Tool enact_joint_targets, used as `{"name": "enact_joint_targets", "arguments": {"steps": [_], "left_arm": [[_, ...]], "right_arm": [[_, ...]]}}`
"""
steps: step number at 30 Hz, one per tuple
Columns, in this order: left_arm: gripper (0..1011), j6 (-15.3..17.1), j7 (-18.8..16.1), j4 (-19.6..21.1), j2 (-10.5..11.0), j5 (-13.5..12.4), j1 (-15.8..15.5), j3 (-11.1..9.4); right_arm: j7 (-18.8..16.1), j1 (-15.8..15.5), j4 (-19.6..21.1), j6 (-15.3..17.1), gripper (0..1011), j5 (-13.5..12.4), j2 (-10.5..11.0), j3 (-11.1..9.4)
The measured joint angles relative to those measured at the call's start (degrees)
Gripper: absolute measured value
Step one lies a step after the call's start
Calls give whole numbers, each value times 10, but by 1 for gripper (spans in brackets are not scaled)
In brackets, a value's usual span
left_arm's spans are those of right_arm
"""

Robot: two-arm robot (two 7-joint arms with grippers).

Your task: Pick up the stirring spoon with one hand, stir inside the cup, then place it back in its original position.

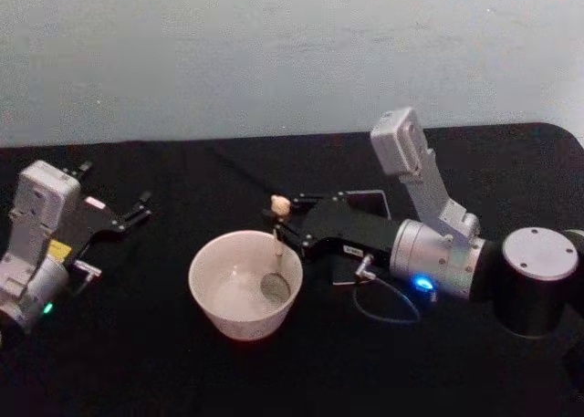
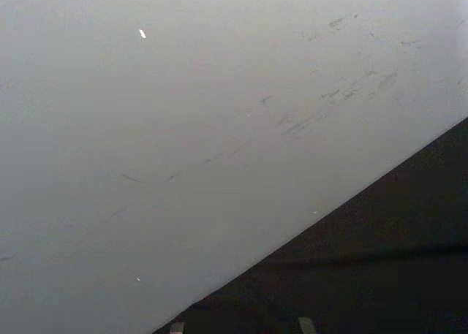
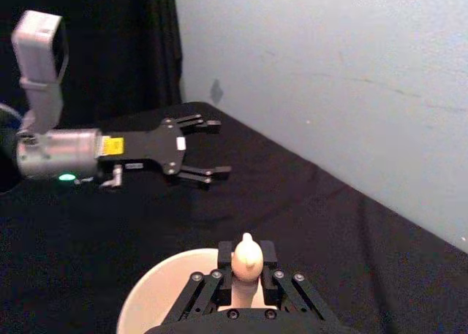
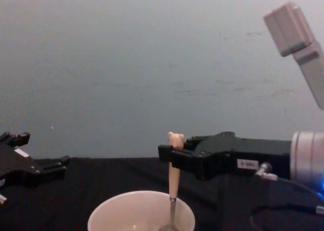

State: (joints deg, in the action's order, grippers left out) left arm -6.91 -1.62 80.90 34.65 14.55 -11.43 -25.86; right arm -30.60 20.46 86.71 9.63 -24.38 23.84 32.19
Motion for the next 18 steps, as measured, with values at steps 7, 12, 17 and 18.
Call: {"name": "enact_joint_targets", "arguments": {"steps": [7,12,17,18], "left_arm": [[1001,0,0,0,0,0,0,0],[1002,0,0,0,0,0,0,0],[1001,0,0,0,0,0,0,0],[1001,0,0,0,0,0,0,0]], "right_arm": [[-15,-13,27,0,223,-12,19,6],[-20,-16,38,0,223,-14,21,20],[-20,-12,37,-2,223,-12,14,32],[-19,-9,34,-3,223,-11,10,36]]}}
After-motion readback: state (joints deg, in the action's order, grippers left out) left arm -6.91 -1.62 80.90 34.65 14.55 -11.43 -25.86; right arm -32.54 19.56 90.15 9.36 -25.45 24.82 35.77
